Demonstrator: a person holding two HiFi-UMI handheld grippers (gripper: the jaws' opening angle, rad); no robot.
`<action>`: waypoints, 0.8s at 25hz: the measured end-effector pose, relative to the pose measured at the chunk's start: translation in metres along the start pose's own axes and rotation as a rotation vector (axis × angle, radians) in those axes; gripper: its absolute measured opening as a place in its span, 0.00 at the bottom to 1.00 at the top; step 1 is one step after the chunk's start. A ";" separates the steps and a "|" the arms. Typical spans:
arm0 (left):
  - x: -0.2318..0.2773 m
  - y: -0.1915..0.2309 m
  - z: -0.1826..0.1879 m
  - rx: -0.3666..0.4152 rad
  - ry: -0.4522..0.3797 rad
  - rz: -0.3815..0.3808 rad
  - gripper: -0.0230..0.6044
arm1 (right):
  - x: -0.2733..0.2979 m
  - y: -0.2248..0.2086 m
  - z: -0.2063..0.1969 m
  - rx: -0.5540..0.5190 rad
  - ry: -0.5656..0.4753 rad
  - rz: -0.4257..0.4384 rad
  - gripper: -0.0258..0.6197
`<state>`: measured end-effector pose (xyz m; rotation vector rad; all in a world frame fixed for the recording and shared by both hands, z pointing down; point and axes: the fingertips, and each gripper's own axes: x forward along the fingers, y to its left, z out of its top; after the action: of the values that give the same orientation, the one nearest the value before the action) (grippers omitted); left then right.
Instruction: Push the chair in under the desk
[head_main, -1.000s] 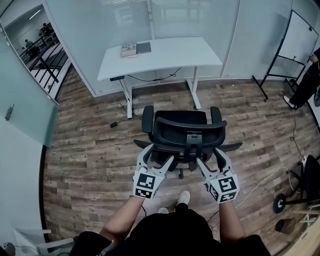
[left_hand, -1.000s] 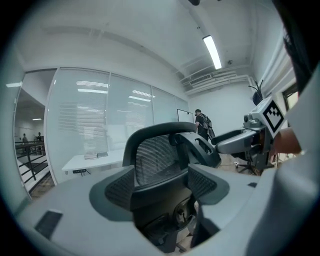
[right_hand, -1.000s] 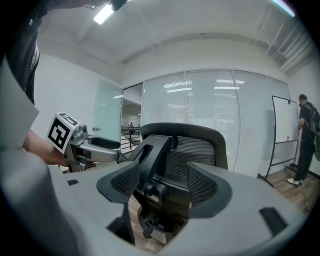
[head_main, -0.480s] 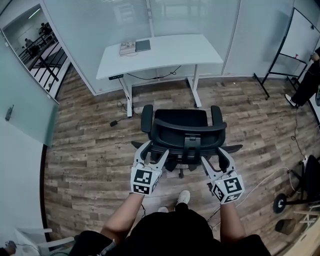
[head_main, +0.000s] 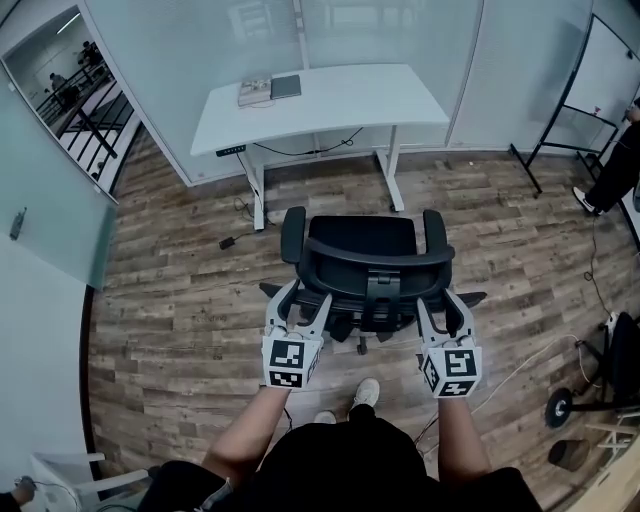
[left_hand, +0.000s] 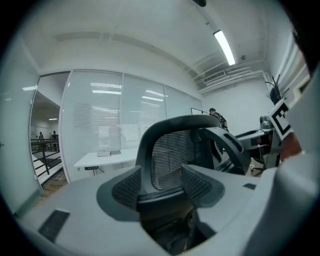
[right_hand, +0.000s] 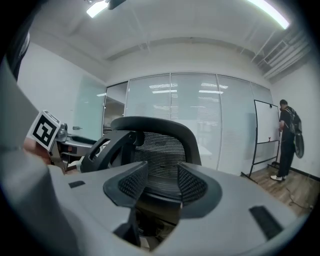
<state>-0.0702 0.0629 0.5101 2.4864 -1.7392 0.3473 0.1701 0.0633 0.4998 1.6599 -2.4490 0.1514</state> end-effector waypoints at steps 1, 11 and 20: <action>0.000 0.000 0.000 0.003 0.002 0.000 0.46 | 0.000 0.000 0.000 -0.005 0.001 -0.002 0.33; 0.000 -0.001 0.002 -0.004 -0.016 0.014 0.47 | 0.003 0.000 0.002 -0.012 -0.015 0.006 0.32; 0.029 0.005 0.009 -0.008 -0.008 0.066 0.47 | 0.039 -0.015 0.003 0.001 0.013 0.052 0.32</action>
<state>-0.0644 0.0329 0.5074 2.4328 -1.8251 0.3361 0.1701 0.0219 0.5044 1.5916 -2.4844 0.1697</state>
